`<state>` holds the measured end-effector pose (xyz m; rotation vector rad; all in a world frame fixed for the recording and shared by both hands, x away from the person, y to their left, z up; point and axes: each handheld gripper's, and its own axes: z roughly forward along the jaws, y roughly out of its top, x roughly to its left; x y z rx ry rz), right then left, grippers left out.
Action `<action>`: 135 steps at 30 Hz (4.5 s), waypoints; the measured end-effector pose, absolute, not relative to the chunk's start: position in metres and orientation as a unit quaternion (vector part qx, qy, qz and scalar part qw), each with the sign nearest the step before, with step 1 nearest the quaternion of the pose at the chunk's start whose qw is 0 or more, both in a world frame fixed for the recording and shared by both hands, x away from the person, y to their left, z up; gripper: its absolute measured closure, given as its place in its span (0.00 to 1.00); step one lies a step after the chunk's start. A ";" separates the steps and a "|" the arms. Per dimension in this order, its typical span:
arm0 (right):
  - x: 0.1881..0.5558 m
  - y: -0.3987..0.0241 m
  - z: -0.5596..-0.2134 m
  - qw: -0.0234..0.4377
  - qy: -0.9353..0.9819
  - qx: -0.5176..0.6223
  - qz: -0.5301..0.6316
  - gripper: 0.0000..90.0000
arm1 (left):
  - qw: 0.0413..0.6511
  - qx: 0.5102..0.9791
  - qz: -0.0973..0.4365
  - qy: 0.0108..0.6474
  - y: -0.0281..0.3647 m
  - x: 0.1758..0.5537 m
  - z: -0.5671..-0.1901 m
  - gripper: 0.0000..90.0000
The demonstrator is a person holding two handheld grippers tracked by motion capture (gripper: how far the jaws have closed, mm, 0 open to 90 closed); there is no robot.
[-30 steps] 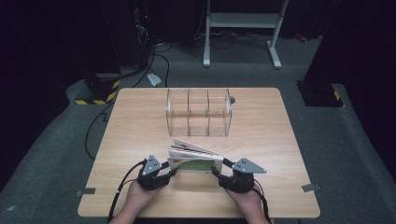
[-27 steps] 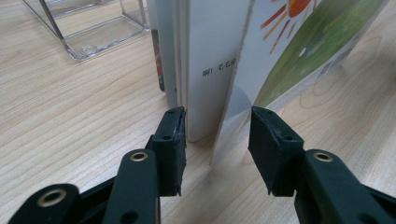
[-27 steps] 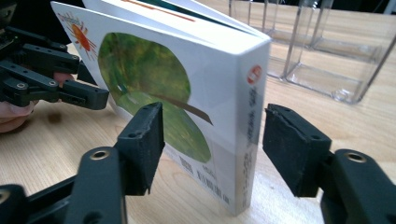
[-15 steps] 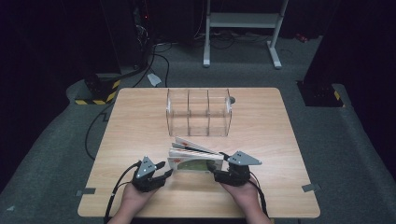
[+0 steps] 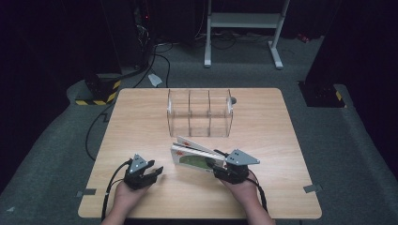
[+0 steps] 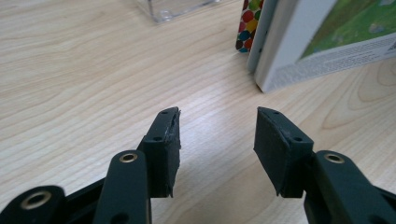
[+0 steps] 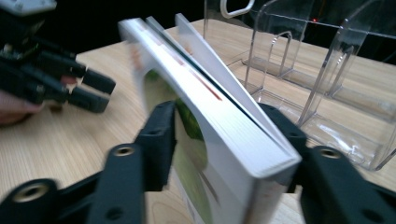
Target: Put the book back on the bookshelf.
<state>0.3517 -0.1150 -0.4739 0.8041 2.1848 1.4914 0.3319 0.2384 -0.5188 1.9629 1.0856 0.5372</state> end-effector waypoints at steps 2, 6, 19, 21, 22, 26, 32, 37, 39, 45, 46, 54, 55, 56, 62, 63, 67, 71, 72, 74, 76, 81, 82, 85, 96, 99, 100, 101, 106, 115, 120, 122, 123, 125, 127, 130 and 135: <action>0.350 -0.117 -0.474 0.187 0.777 0.279 0.533 0.68 | 0.407 0.776 0.209 0.435 0.239 0.333 -0.519 0.56; 0.347 -0.118 -0.476 0.182 0.776 0.270 0.540 0.81 | 0.401 0.779 0.211 0.433 0.240 0.334 -0.520 0.56; 0.332 -0.115 -0.469 0.220 0.761 0.267 0.548 0.83 | 0.374 0.784 0.229 0.440 0.244 0.341 -0.521 0.54; 0.330 -0.116 -0.469 0.224 0.760 0.270 0.547 0.83 | 0.365 0.787 0.233 0.440 0.246 0.344 -0.520 0.54; 0.330 -0.118 -0.469 0.223 0.759 0.272 0.547 0.83 | 0.357 0.788 0.237 0.442 0.248 0.346 -0.520 0.53; 0.325 -0.126 -0.469 0.226 0.752 0.287 0.548 0.83 | 0.350 0.782 0.248 0.451 0.254 0.352 -0.521 0.52; 0.317 -0.144 -0.471 0.249 0.735 0.318 0.544 0.83 | 0.347 0.776 0.251 0.463 0.260 0.360 -0.521 0.51; 0.311 -0.159 -0.471 0.278 0.718 0.351 0.533 0.83 | 0.341 0.777 0.252 0.465 0.259 0.363 -0.524 0.51; 0.309 -0.163 -0.471 0.290 0.711 0.363 0.528 0.83 | 0.337 0.780 0.248 0.465 0.259 0.364 -0.526 0.50; 0.308 -0.171 -0.475 0.298 0.696 0.395 0.520 0.83 | 0.342 0.776 0.243 0.471 0.261 0.364 -0.527 0.49; 0.308 -0.172 -0.476 0.296 0.696 0.399 0.519 0.83 | 0.344 0.775 0.242 0.472 0.261 0.365 -0.527 0.49; 0.309 -0.173 -0.478 0.296 0.694 0.415 0.508 0.81 | 0.346 0.773 0.240 0.475 0.261 0.365 -0.528 0.48; 0.309 -0.173 -0.478 0.297 0.694 0.416 0.507 0.81 | 0.347 0.773 0.239 0.475 0.261 0.365 -0.528 0.48; 0.309 -0.172 -0.478 0.298 0.695 0.415 0.505 0.80 | 0.346 0.774 0.237 0.476 0.262 0.365 -0.527 0.48; 0.310 -0.169 -0.478 0.291 0.708 0.415 0.492 0.70 | 0.346 0.772 0.237 0.477 0.262 0.365 -0.527 0.48; 0.311 -0.169 -0.478 0.288 0.711 0.417 0.488 0.68 | 0.347 0.772 0.237 0.478 0.262 0.365 -0.527 0.48; 0.312 -0.169 -0.480 0.287 0.711 0.423 0.483 0.68 | 0.347 0.771 0.236 0.478 0.262 0.365 -0.528 0.47; 0.314 -0.168 -0.477 0.282 0.709 0.430 0.482 0.67 | 0.348 0.771 0.235 0.479 0.263 0.366 -0.528 0.47; 0.314 -0.167 -0.477 0.284 0.710 0.430 0.480 0.67 | 0.348 0.771 0.234 0.479 0.263 0.366 -0.527 0.47; 0.314 -0.165 -0.476 0.281 0.710 0.432 0.479 0.66 | 0.348 0.771 0.236 0.479 0.263 0.366 -0.528 0.47; 0.315 -0.164 -0.475 0.281 0.711 0.436 0.475 0.67 | 0.348 0.771 0.236 0.479 0.263 0.366 -0.528 0.47; 0.317 -0.161 -0.474 0.282 0.712 0.436 0.472 0.70 | 0.348 0.771 0.235 0.479 0.263 0.366 -0.528 0.47; 0.318 -0.161 -0.473 0.280 0.711 0.440 0.471 0.70 | 0.348 0.771 0.235 0.479 0.263 0.366 -0.528 0.47; 0.319 -0.161 -0.473 0.279 0.711 0.438 0.474 0.75 | 0.349 0.770 0.233 0.480 0.263 0.366 -0.528 0.48; 0.319 -0.161 -0.473 0.274 0.713 0.435 0.477 0.82 | 0.351 0.768 0.226 0.486 0.262 0.368 -0.528 0.45; 0.319 -0.160 -0.473 0.275 0.715 0.435 0.473 0.82 | 0.351 0.768 0.226 0.487 0.262 0.369 -0.528 0.43; 0.319 -0.160 -0.473 0.276 0.716 0.434 0.472 0.82 | 0.350 0.768 0.226 0.486 0.262 0.369 -0.528 0.42; 0.319 -0.159 -0.472 0.276 0.718 0.434 0.469 0.82 | 0.350 0.768 0.226 0.486 0.262 0.369 -0.528 0.41; 0.318 -0.156 -0.471 0.282 0.721 0.434 0.461 0.83 | 0.348 0.769 0.226 0.486 0.262 0.367 -0.528 0.40; 0.318 -0.152 -0.466 0.282 0.712 0.447 0.462 0.84 | 0.350 0.767 0.225 0.489 0.262 0.365 -0.528 0.40; 0.321 -0.154 -0.461 0.283 0.704 0.450 0.470 0.84 | 0.351 0.766 0.225 0.489 0.262 0.365 -0.528 0.40; 0.322 -0.154 -0.458 0.286 0.703 0.450 0.470 0.84 | 0.349 0.768 0.225 0.488 0.262 0.365 -0.528 0.40; 0.323 -0.155 -0.456 0.288 0.702 0.449 0.473 0.84 | 0.349 0.768 0.225 0.487 0.262 0.365 -0.528 0.40; 0.323 -0.154 -0.453 0.291 0.700 0.448 0.475 0.84 | 0.349 0.769 0.226 0.486 0.262 0.366 -0.528 0.40; 0.324 -0.153 -0.449 0.293 0.698 0.447 0.477 0.84 | 0.349 0.769 0.226 0.485 0.262 0.366 -0.528 0.40; 0.326 -0.150 -0.445 0.294 0.696 0.448 0.478 0.84 | 0.349 0.769 0.226 0.486 0.262 0.366 -0.528 0.40; 0.330 -0.144 -0.437 0.314 0.691 0.438 0.481 0.84 | 0.351 0.768 0.224 0.486 0.261 0.366 -0.528 0.40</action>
